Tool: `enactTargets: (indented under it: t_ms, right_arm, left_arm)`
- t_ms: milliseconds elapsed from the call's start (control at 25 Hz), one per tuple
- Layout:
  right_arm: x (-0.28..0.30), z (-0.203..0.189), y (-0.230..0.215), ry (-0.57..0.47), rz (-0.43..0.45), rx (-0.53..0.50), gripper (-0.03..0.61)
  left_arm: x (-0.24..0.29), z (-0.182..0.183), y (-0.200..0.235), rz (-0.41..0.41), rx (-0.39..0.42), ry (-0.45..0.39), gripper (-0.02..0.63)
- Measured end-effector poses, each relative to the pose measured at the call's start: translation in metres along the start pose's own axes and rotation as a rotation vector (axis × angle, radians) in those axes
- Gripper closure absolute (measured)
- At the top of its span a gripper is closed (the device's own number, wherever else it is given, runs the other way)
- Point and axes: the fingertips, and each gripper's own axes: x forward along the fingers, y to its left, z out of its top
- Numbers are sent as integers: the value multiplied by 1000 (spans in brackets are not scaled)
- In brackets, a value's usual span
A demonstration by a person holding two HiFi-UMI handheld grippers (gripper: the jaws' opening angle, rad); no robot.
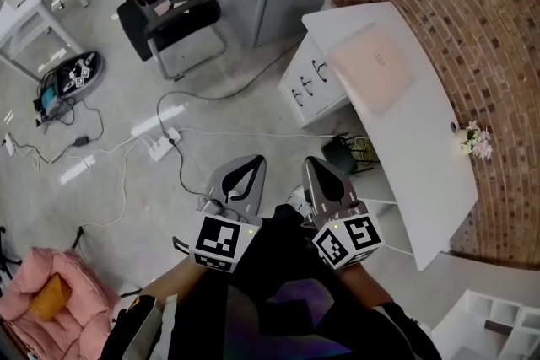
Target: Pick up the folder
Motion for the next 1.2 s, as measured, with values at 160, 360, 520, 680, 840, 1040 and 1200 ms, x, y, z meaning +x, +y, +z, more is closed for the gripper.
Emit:
enactTargets:
  t_ms: [160,360,520,680,840,1040,1200]
  right_arm:
    - [-2,5,-1,-5,-19,1,576]
    - [1,5,-17,-4,-33,14,577]
    - [13,9,-36,1,-34,18,577]
    - [31,12,-53,18,-30,47,577]
    - [52,13,-87,36,-37,65,577]
    - [77,26,-131,52,-54,96,576]
    - [88,38,-167,42,-68,116,577]
  left_arm:
    - [2,2,1,-16,-17,-6,614]
    - [16,2,0,-19,-25,-3,614]
    - [36,8,5,-10,-25,7,614]
    - [61,11,8,-8,-20,33,614]
    - [98,12,11,-12,-23,60,614]
    - [153,24,9,-33,-9,88,614]
    - [194,38,0,-54,16,95,614]
